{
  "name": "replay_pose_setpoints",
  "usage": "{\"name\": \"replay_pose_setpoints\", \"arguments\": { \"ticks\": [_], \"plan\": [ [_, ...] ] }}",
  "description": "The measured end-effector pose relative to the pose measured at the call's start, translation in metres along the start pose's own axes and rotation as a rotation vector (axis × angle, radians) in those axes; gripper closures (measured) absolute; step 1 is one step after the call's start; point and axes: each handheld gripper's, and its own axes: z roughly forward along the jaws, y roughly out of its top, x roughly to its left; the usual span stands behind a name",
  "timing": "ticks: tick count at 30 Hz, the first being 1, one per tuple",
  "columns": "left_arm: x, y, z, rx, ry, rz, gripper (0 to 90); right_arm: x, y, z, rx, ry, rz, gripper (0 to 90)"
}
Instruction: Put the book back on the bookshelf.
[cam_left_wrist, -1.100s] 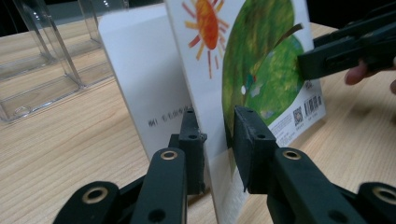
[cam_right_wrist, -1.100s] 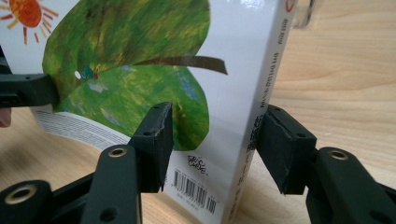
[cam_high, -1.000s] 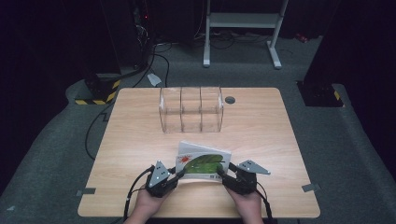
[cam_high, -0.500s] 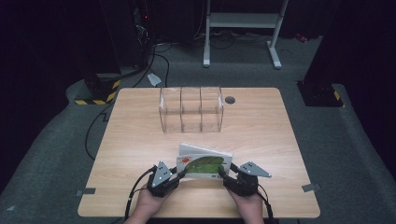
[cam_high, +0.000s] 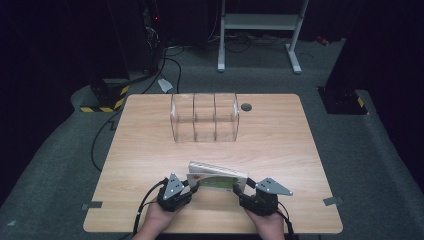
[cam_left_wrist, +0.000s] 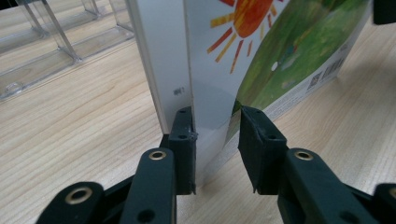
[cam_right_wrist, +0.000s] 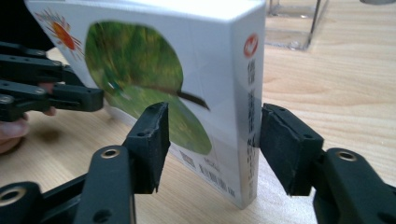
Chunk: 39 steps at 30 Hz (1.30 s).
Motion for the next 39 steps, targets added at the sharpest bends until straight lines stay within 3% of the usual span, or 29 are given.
{"name": "replay_pose_setpoints", "arguments": {
  "ticks": [9,16,22,33,39],
  "plan": [
    [0.009,-0.004,-0.007,-0.019,0.020,-0.085,51.6,-0.002,0.008,-0.002,-0.039,0.020,-0.020,34.0],
    [0.015,-0.009,-0.013,-0.008,0.039,-0.116,43.9,0.001,0.014,0.004,-0.055,0.050,-0.046,34.7],
    [0.021,-0.012,-0.017,0.019,0.067,-0.132,39.4,0.002,0.017,0.007,-0.072,0.064,-0.065,43.5],
    [0.032,-0.013,-0.018,0.048,0.156,-0.140,36.7,0.002,0.014,0.003,-0.087,0.097,-0.109,63.1],
    [0.038,-0.015,-0.018,0.073,0.204,-0.138,35.4,0.002,0.013,0.001,-0.094,0.104,-0.102,73.4]
  ]
}}
